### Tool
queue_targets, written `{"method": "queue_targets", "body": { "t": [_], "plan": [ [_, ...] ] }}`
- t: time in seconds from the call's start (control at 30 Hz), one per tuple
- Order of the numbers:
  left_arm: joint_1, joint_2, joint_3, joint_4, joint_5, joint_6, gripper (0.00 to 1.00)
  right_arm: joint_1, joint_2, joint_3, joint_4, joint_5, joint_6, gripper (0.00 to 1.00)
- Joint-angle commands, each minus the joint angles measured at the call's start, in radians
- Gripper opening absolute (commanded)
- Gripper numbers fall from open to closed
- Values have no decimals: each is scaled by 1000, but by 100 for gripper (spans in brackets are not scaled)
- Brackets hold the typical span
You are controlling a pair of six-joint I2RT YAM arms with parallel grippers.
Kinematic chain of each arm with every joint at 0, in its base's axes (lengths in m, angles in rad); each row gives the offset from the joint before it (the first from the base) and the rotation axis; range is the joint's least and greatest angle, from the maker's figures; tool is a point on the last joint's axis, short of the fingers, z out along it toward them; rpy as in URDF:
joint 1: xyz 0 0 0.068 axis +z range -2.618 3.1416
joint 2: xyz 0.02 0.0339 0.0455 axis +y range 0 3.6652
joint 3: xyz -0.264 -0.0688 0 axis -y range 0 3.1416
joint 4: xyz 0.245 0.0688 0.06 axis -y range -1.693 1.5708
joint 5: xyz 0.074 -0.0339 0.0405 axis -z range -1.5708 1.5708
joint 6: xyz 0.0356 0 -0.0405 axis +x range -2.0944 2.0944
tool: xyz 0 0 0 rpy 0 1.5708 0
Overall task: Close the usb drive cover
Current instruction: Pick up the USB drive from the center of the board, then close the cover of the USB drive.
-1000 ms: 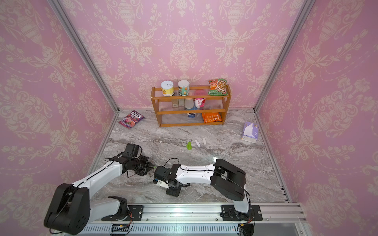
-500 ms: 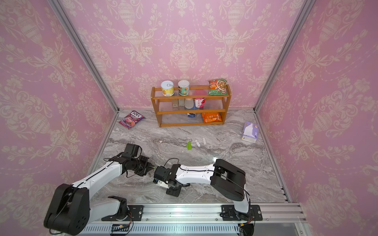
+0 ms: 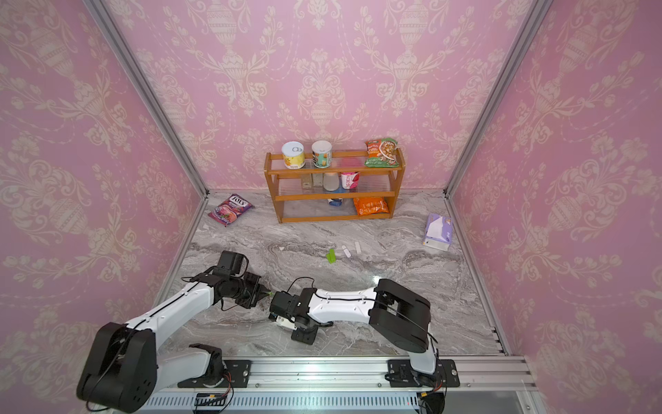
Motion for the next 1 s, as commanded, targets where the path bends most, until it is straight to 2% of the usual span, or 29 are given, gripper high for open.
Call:
{"method": "queue_targets", "body": {
  "t": [0.0, 0.17, 0.33, 0.57, 0.8, 0.97],
  "plan": [
    [11, 27, 36, -16, 38, 47, 0, -22, -11, -58, -1, 74, 8, 0],
    [8, 74, 74, 23, 57, 57, 0, -69, -146, -168, 127, 225, -33, 0],
    [-29, 152, 198, 30, 69, 106, 0, -125, -278, -268, 292, 339, -113, 0],
    [-129, 311, 362, 58, 114, 135, 0, -197, -411, -366, 479, 361, -294, 0],
    [-170, 424, 420, 134, 190, 81, 0, -215, -420, -392, 626, 493, -495, 0],
    [-191, 432, 459, 147, 197, 60, 0, -223, -364, -348, 655, 551, -548, 0]
  ]
}}
